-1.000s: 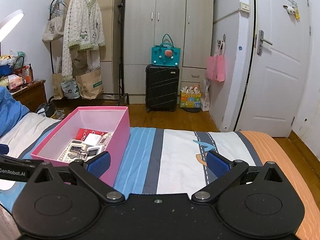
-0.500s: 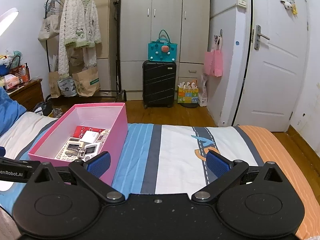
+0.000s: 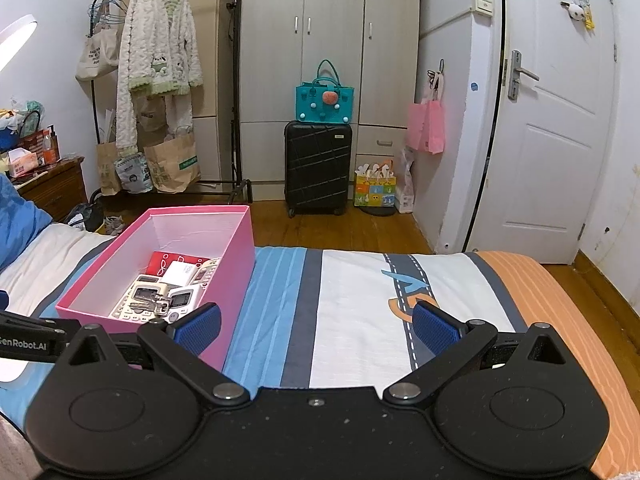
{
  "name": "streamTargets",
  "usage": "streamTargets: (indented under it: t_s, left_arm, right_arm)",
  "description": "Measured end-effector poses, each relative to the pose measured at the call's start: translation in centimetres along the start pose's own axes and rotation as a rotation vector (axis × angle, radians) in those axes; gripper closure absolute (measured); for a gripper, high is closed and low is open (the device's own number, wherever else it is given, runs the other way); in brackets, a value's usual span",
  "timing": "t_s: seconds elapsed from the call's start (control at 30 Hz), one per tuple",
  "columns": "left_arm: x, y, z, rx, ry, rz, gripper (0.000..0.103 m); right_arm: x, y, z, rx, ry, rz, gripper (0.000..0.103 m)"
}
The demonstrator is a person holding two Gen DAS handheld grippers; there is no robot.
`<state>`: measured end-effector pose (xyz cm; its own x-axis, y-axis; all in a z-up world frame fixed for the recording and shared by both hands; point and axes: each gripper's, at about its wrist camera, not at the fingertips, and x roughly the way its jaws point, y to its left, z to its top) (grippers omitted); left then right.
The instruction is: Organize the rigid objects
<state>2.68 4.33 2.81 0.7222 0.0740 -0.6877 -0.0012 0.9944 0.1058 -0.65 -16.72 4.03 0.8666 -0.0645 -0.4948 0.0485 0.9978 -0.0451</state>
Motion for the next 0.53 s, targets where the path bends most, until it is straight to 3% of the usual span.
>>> streamTargets:
  t_s: [0.53]
  left_arm:
    - [-0.02,0.2,0.02,-0.003,0.009,0.009,0.0]
  right_arm:
    - [0.11,0.3,0.02,0.01,0.011,-0.013,0.0]
